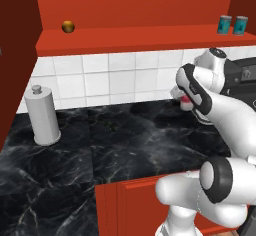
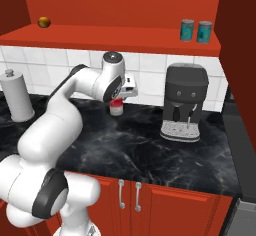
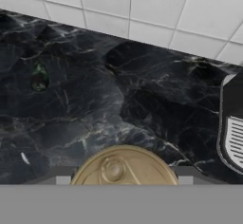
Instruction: Pick the cans from the counter and place them in their designated side in the cabinet.
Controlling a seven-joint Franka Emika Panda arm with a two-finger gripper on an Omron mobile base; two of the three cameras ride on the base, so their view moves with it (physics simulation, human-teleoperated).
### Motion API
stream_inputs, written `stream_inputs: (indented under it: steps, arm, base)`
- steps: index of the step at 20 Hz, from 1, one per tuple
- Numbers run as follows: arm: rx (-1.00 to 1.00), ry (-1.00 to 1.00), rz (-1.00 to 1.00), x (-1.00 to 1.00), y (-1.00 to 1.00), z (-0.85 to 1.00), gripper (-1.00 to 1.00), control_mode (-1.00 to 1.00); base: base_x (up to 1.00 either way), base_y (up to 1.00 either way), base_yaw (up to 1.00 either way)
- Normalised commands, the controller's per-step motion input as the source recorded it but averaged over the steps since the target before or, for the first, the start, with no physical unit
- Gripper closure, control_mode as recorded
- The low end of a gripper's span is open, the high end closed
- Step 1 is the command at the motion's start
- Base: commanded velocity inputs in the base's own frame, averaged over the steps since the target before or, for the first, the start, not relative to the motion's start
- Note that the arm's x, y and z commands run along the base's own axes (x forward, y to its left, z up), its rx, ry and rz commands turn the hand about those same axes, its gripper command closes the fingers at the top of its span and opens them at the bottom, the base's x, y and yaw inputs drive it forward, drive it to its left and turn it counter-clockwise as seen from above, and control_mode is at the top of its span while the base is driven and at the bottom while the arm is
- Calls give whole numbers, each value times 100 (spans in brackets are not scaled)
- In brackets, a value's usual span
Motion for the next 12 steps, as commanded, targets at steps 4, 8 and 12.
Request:
stream_inputs:
  steps: [4, 8, 12]
  arm:
    - [0, -1, 2, -12, -4, 35, 100, -100]
    - [0, -2, 2, -15, -4, 34, 100, -100]
    - [0, -2, 2, -14, -7, 38, 100, -100]
  base:
    - [0, 0, 0]
    - [0, 0, 0]
    - [0, 0, 0]
